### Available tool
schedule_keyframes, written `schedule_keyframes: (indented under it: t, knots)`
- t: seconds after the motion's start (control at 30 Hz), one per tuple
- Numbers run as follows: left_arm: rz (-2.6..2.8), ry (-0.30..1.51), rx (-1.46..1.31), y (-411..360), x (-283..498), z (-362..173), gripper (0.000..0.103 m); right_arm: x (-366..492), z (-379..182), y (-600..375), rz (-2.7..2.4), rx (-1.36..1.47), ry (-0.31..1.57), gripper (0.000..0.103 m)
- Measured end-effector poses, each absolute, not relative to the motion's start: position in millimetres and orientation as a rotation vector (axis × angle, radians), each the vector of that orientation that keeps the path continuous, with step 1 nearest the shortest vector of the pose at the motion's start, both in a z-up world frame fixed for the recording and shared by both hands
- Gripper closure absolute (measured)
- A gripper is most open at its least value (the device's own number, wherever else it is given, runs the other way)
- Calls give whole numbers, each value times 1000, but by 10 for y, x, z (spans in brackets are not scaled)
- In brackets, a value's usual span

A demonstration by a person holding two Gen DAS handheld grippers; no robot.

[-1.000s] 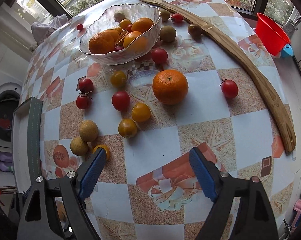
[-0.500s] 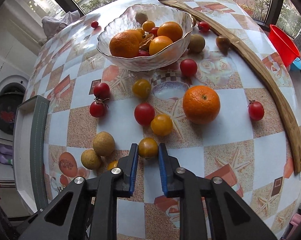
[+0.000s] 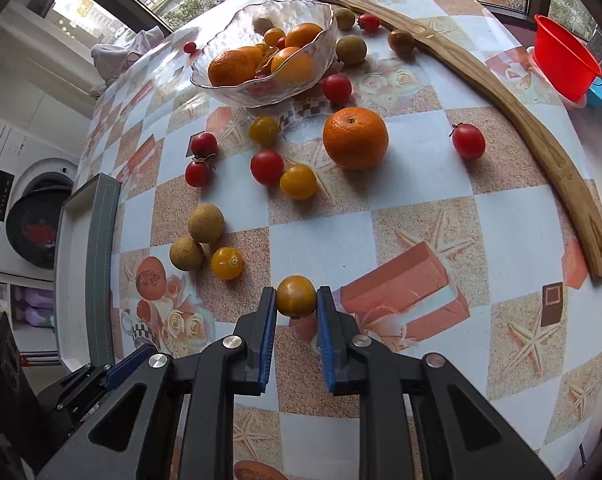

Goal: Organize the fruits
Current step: 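Grasp a yellow cherry tomato with the left gripper, then carry the yellow tomato into the white tray and open the left gripper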

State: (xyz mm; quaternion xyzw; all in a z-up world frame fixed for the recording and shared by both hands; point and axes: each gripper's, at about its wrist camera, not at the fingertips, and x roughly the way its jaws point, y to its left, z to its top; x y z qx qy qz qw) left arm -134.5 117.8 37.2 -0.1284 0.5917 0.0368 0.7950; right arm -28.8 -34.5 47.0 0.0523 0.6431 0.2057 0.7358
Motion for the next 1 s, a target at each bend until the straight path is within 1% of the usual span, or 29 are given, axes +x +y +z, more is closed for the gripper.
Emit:
schedule_keyframes:
  t: [0.27,0.4,0.43,0.47,0.5,0.53,0.57,0.77,0.8,0.83,0.87,0.9,0.93,0.97,1.0]
  knots:
    - [81,1210,-330,1395,-1385,617,81,-350,622,-162,489,85,1390,81]
    - [61,1231,-260,1393,-1429,584,80,-420,651,-100,468,91,1386,81]
    - [35,1239,-231,1353,-1449,565,78,-456,656,-110,454,96,1386,81]
    - [15,1244,-195,1312,-1473,544,60,-489,657,-125,442,109,1390,81]
    - [5,1239,-165,1272,-1487,532,45,-519,652,-135,428,122,1396,81]
    - [3,1217,-140,1244,-1518,538,21,-553,649,-152,415,132,1401,81]
    - [-8,1190,-121,1222,-1547,553,19,-587,652,-164,403,138,1403,81]
    - [-54,1239,-45,1139,-1463,351,19,-716,625,-226,343,163,1412,81]
    - [-50,1247,-33,1136,-1449,320,21,-730,615,-232,336,168,1415,81]
    - [-44,1256,-23,1136,-1461,293,31,-740,610,-235,329,171,1416,81]
    - [-40,1276,-16,1136,-1444,250,48,-748,610,-237,325,174,1416,81]
    - [-36,1298,-16,1146,-1440,206,57,-757,610,-233,322,175,1415,81]
    - [-39,1278,-25,1160,-1449,228,62,-763,613,-228,319,175,1414,81]
    - [-42,1281,-18,1162,-1452,224,75,-762,617,-218,317,177,1413,81]
    - [-51,1277,-8,1161,-1458,232,79,-764,626,-211,315,180,1411,81]
